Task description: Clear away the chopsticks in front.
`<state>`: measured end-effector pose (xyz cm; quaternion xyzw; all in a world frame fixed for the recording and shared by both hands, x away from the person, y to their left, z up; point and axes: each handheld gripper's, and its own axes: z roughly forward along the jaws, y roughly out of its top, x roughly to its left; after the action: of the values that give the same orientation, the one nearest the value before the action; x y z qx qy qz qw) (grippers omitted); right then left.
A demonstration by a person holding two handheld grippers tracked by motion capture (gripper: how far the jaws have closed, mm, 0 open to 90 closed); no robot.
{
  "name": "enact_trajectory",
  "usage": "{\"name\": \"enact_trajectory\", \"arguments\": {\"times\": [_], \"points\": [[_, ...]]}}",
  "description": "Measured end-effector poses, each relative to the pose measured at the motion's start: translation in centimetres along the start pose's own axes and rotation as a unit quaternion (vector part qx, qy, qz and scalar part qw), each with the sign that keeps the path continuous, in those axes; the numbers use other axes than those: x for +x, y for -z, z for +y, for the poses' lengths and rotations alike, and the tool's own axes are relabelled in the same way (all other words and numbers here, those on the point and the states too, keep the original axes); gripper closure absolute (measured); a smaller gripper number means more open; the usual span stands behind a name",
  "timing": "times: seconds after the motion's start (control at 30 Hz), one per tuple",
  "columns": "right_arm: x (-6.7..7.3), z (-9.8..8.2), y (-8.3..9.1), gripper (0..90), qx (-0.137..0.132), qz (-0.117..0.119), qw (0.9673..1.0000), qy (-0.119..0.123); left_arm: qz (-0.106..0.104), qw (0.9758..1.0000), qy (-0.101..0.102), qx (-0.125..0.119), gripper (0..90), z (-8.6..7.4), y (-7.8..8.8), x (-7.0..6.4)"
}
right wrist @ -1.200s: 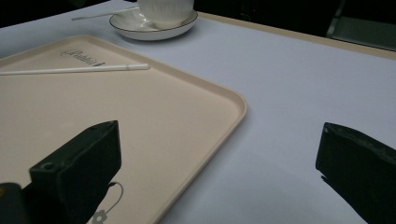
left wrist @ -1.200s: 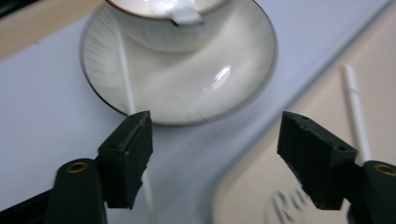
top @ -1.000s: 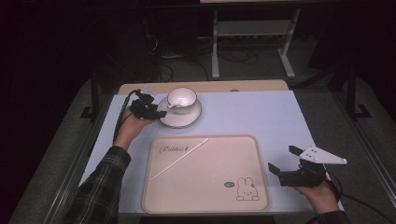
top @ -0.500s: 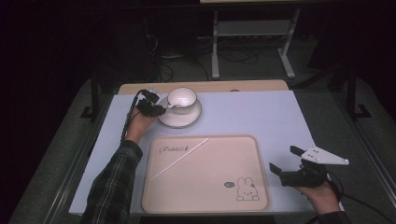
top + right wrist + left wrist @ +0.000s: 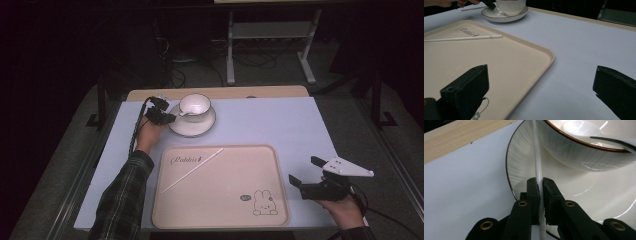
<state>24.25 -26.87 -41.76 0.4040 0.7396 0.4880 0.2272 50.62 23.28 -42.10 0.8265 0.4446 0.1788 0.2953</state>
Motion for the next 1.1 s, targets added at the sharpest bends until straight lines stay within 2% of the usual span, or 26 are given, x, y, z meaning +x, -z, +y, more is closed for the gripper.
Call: {"name": "enact_trajectory", "arguments": {"times": [0.13, 0.33, 0.47, 0.57, 0.6, 0.63, 0.7, 0.73, 0.77, 0.8, 0.87, 0.97, 1.0, 1.07, 1.1], "points": [[0.0, 0.0, 0.0, 0.0, 0.0, 0.0, 1.0, 0.0, 0.001, 0.9999, 0.009, -0.004, 84.5, 0.0, 0.2, 0.2], [-0.1, 0.0, 0.1, 0.0, -0.001, -0.001, 1.0, 0.0, -0.001, 0.9995, 0.03, -0.014, 84.6, 0.1, 1.7, 1.0], [0.0, 0.0, 0.1, 0.0, -0.001, -0.002, 1.0, 0.0, -0.006, 0.9987, 0.049, -0.016, 84.8, -0.5, 3.7, 1.8], [0.1, 0.1, 0.2, 0.0, -0.003, -0.003, 1.0, 0.002, -0.01, 0.9982, 0.055, -0.019, 84.8, -1.0, 5.0, 2.2], [0.1, 0.1, 0.2, 0.0, -0.003, -0.003, 1.0, 0.002, -0.01, 0.9982, 0.055, -0.019, 84.8, -1.0, 5.0, 2.2], [0.1, 0.1, 0.2, 0.0, -0.003, -0.003, 1.0, 0.003, -0.009, 0.9978, 0.064, -0.018, 84.8, -1.5, 6.0, 2.3], [0.1, 0.1, 0.2, 0.0, -0.003, -0.003, 1.0, 0.004, -0.009, 0.9976, 0.066, -0.021, 84.8, -2.0, 7.0, 2.4], [0.1, 0.1, 0.2, 0.0, -0.003, -0.003, 1.0, 0.004, -0.009, 0.9976, 0.066, -0.021, 84.8, -2.0, 7.0, 2.4], [0.2, 0.1, 0.2, 0.0, -0.004, -0.003, 1.0, 0.005, -0.015, 0.9973, 0.068, -0.025, 84.8, -2.7, 7.9, 2.4], [0.2, 0.1, 0.2, 0.0, -0.004, -0.003, 1.0, 0.005, -0.015, 0.9973, 0.068, -0.025, 84.8, -2.7, 7.9, 2.4], [0.2, 0.1, 0.2, 0.0, -0.003, -0.003, 1.0, 0.005, -0.021, 0.9968, 0.07, -0.031, 84.8, -3.8, 9.4, 2.0], [0.2, 0.1, 0.2, 0.0, -0.003, -0.003, 1.0, 0.005, -0.027, 0.9961, 0.076, -0.035, 84.8, -5.1, 10.7, 1.2], [0.2, 0.1, 0.2, 0.0, -0.003, -0.003, 1.0, 0.005, -0.027, 0.9961, 0.076, -0.035, 84.8, -5.1, 10.7, 1.2], [0.3, 0.2, 0.2, 0.0, -0.003, -0.003, 1.0, 0.008, -0.032, 0.9954, 0.082, -0.039, 84.8, -6.1, 11.5, 0.5], [0.3, 0.2, 0.2, 0.0, -0.003, -0.003, 1.0, 0.008, -0.041, 0.9946, 0.084, -0.044, 84.8, -7.2, 12.1, -0.4]]}}
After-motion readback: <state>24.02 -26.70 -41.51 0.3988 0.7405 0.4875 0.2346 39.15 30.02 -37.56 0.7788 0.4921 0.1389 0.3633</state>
